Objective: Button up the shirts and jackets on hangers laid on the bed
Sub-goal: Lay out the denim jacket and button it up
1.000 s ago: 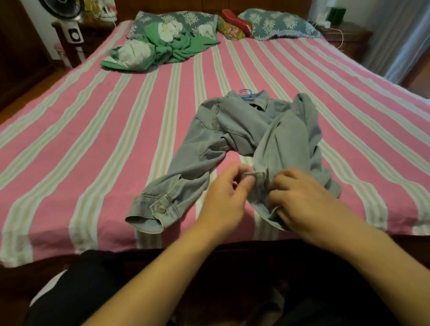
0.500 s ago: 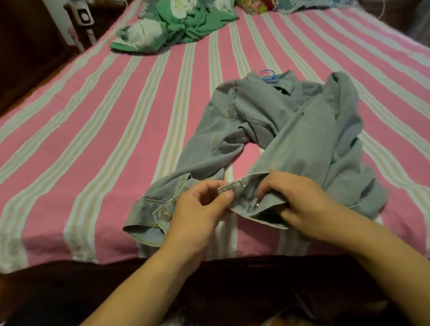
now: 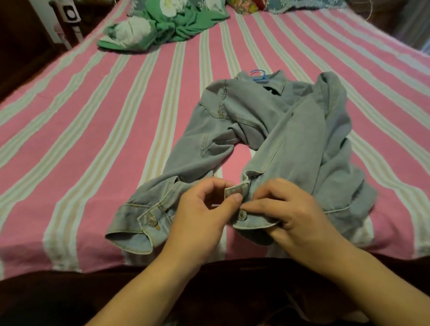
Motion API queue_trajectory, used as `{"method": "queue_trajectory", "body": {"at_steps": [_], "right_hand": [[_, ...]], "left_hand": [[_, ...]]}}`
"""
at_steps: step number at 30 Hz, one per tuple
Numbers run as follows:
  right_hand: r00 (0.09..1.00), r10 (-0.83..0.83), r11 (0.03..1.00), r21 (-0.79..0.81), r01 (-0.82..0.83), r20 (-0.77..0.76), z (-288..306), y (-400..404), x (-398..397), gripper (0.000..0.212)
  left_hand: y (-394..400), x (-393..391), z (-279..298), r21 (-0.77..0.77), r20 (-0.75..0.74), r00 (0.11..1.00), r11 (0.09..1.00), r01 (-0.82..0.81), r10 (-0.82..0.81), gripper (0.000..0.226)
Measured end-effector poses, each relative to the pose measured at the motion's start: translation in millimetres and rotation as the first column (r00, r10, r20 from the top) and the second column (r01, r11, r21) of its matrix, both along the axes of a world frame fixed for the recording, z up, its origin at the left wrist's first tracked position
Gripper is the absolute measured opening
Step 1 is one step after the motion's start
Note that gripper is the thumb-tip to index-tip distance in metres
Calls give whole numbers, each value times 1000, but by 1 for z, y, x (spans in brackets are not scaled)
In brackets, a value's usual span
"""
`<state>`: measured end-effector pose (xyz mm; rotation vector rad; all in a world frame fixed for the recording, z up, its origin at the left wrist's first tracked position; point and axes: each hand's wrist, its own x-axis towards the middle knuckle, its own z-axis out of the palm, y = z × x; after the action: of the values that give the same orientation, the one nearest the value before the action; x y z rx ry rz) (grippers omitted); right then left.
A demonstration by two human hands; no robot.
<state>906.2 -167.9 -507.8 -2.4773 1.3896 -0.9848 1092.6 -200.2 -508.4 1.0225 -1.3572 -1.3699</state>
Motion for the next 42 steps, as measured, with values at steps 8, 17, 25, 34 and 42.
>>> {"method": "queue_trajectory", "body": {"at_steps": [8,17,25,34,42], "right_hand": [[996,28,1000,5,-27,-86,4,-1,3,33],[994,-15,1000,10,14,110,10,3,5,16],[991,15,998,53,-23,133,9,0,2,21],[951,-116,993,57,104,286,2,3,6,23],[988,-62,996,67,53,139,14,1,6,38]], "left_hand": [[-3,3,2,-34,34,995,995,93,-92,13],[-7,12,4,93,-40,959,954,284,-282,7],[-15,18,3,233,-91,913,883,408,-397,13],[-8,13,8,-290,275,948,926,244,-163,7],[-4,15,6,-767,487,853,559,315,187,2]]}}
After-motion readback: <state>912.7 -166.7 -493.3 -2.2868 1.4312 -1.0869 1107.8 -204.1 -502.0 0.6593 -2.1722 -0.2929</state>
